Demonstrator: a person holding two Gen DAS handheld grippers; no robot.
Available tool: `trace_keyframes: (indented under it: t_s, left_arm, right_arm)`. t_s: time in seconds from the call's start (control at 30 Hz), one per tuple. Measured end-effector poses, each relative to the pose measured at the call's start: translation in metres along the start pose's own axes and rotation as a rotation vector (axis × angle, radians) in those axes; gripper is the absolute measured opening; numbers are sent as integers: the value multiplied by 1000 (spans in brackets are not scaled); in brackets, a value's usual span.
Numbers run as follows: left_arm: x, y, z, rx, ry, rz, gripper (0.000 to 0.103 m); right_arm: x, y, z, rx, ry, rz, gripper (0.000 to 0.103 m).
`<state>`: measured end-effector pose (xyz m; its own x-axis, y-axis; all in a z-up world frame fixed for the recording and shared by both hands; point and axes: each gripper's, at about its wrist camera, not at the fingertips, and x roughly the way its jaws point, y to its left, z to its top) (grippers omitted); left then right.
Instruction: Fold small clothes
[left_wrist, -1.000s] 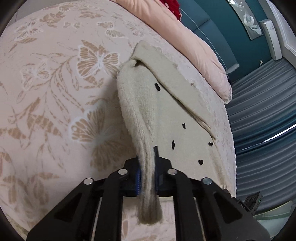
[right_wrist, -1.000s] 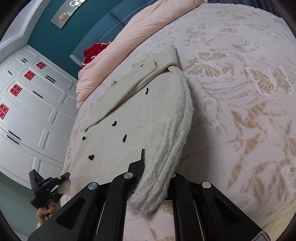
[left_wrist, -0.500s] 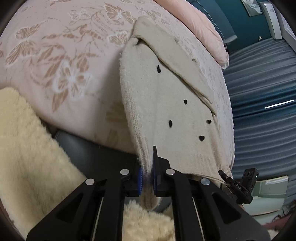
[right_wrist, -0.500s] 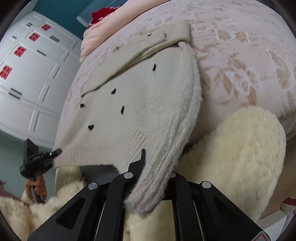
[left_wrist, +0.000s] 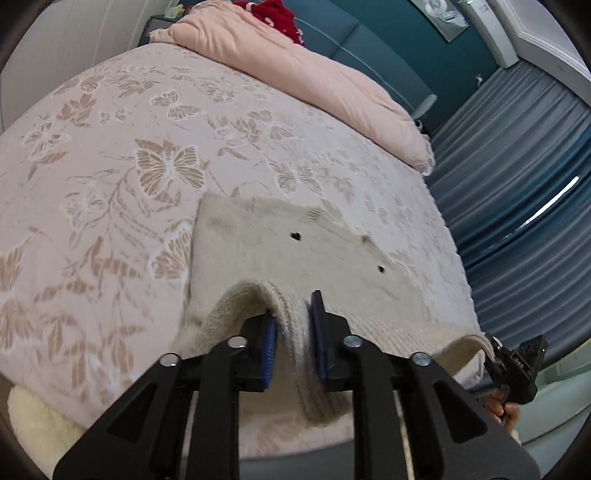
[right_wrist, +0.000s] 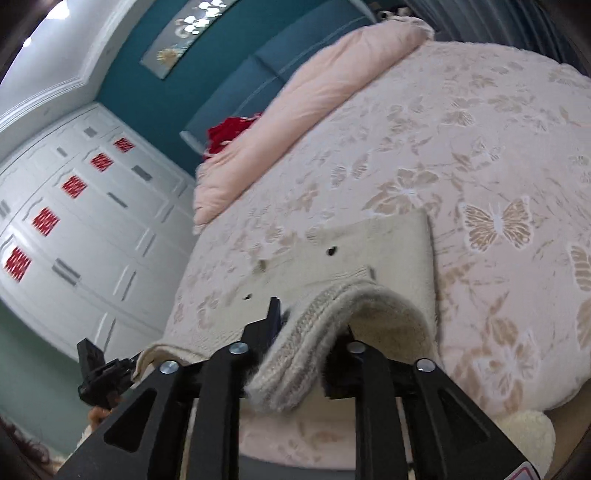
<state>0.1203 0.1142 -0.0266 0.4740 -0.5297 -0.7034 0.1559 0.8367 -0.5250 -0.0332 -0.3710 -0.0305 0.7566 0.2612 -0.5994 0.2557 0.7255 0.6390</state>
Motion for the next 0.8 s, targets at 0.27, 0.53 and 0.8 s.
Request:
trace_keyframes:
  t_s: [0.27, 0.53, 0.8]
  left_arm:
    - [33, 29, 0, -58, -13, 108, 86]
    - [86, 5, 18, 118, 67, 108, 94]
    - [150, 13, 25, 94, 182, 146, 38]
  right_arm:
    - [19, -13, -20, -46, -70, -253, 69]
    - [52, -27, -6, -76, 8, -336, 71]
    - [106, -26, 6, -114, 98, -423, 41]
